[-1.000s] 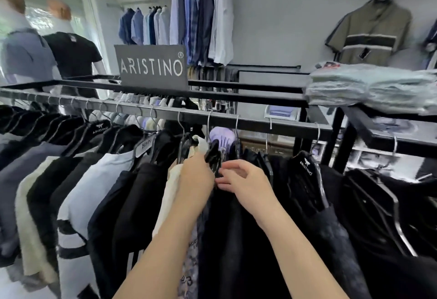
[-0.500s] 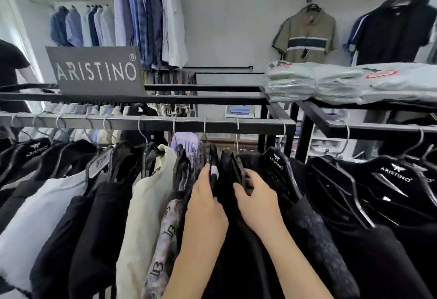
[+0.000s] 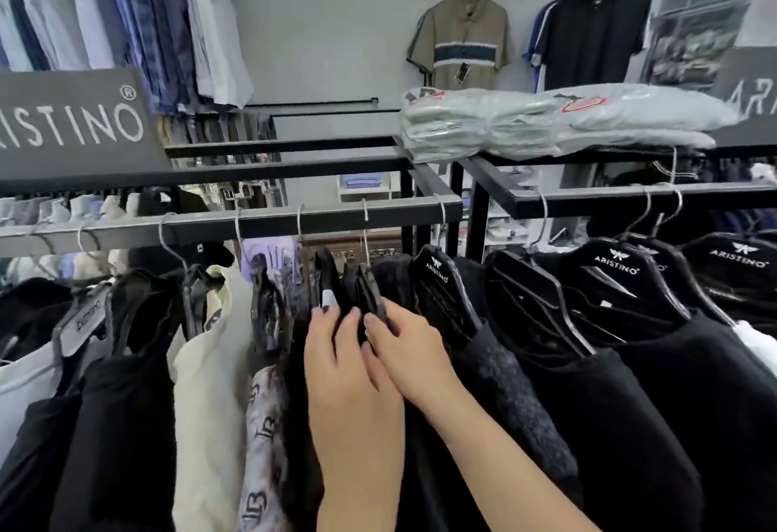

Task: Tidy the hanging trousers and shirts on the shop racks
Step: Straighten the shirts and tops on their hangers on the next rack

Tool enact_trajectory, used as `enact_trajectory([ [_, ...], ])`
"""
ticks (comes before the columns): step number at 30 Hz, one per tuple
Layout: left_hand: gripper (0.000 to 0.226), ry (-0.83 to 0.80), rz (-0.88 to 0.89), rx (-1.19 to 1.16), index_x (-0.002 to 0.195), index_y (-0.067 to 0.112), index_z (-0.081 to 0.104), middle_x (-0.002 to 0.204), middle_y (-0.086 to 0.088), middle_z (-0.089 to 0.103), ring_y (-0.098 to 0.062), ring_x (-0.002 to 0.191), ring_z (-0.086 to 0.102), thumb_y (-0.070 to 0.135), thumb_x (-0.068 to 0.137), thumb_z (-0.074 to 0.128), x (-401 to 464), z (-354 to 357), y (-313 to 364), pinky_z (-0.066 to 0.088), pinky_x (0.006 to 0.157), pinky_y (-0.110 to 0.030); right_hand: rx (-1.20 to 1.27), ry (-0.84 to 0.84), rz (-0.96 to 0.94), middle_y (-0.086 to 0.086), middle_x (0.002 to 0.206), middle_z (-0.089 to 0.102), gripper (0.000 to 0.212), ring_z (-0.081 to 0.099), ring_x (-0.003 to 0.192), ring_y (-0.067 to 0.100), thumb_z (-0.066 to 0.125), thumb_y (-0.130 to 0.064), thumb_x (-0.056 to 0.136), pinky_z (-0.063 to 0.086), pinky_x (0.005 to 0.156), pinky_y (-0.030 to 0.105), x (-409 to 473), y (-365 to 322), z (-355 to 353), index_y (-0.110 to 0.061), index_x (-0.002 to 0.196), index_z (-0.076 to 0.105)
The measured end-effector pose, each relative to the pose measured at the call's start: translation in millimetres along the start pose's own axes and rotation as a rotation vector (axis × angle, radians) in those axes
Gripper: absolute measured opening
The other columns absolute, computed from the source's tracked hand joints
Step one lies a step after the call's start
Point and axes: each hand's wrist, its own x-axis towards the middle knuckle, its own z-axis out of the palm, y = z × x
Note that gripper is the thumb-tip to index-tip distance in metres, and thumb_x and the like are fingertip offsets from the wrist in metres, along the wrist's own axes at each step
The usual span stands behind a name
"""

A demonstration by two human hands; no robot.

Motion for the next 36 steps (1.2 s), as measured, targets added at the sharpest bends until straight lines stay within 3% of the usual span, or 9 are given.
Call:
enact_trajectory([
  [3,0.052,-0.220,-0.221,-0.302,0.139,0.023,0.044,0.143,0.009,0.045,-0.007,0.129,0.046,0.009,0.091,0.058,-14,7,8,0.039,0.106,-0.024,0.215,-0.139,0.135,-0.005,0.110,0.073,0.035,0.065,0.107,0.014,0.040,-0.037,0.093,0.049,0.098,0.036,4,-3,-9,-0.034,0.112,0.070],
  [6,0.068,-0.451,-0.506,-0.460,0.144,0.028,0.036,0.140,0.013,0.049,0.007,0.118,0.050,0.004,0.086,0.062,-8,2,-3,0.038,0.098,-0.012,0.458,-0.184,0.317,0.008,0.128,0.065,0.037,0.059,0.121,0.022,0.044,-0.031,0.097,0.041,0.108,0.040,11,-9,-21,-0.018,0.124,0.067],
  [9,0.067,-0.565,-0.450,-0.253,0.138,0.040,0.041,0.120,0.023,0.060,0.020,0.087,0.055,0.002,0.085,0.053,5,-10,-6,0.039,0.075,0.001,0.521,-0.234,0.304,0.013,0.147,0.046,0.042,0.045,0.135,0.025,0.033,-0.021,0.104,0.036,0.112,0.038,15,-6,-32,-0.008,0.142,0.046],
  [12,0.064,-0.625,-0.419,-0.050,0.134,0.046,0.046,0.110,0.020,0.064,0.010,0.079,0.060,0.003,0.086,0.047,15,-14,-9,0.039,0.057,-0.002,0.560,-0.246,0.337,0.013,0.151,0.041,0.043,0.041,0.138,0.026,0.034,-0.019,0.105,0.033,0.114,0.039,21,-7,-48,-0.008,0.146,0.040],
  [16,0.045,-0.487,-0.452,0.029,0.127,0.031,0.056,0.113,0.011,0.064,-0.006,0.100,0.061,0.004,0.090,0.052,11,-3,-6,0.039,0.076,-0.010,0.507,-0.314,0.312,0.014,0.156,0.030,0.051,0.037,0.138,0.032,0.040,-0.020,0.104,0.032,0.113,0.043,29,2,-77,-0.009,0.152,0.026],
  [20,0.032,-0.298,-0.475,0.135,0.115,0.017,0.065,0.102,0.003,0.067,-0.016,0.102,0.060,0.000,0.090,0.054,14,6,11,0.035,0.078,-0.016,0.557,-0.321,0.350,0.006,0.162,0.017,0.060,0.028,0.144,0.030,0.041,-0.019,0.104,0.031,0.114,0.046,32,2,-90,-0.018,0.157,0.012],
  [24,0.028,-0.276,-0.404,0.240,0.108,0.014,0.068,0.104,-0.005,0.071,-0.024,0.105,0.061,0.002,0.085,0.056,39,9,24,0.046,0.089,-0.031,0.571,-0.393,0.299,0.004,0.161,0.018,0.063,0.030,0.143,0.028,0.044,-0.024,0.102,0.033,0.113,0.047,33,16,-98,-0.021,0.157,0.012],
  [29,0.013,-0.280,-0.467,0.371,0.083,0.001,0.065,0.073,-0.012,0.060,-0.032,0.075,0.054,0.003,0.079,0.053,73,32,37,0.040,0.060,-0.031,0.502,-0.418,0.225,0.002,0.160,0.024,0.067,0.031,0.143,0.027,0.045,-0.033,0.098,0.032,0.113,0.048,36,24,-94,-0.027,0.156,0.012],
  [36,0.024,-0.255,-0.653,0.284,0.100,0.011,0.071,0.095,-0.009,0.071,-0.027,0.093,0.064,0.007,0.081,0.058,-28,48,15,0.046,0.071,-0.025,0.328,-0.387,0.053,-0.001,0.161,0.023,0.077,0.022,0.147,0.025,0.041,-0.054,0.088,0.019,0.119,0.046,41,40,-96,-0.029,0.155,0.014],
])
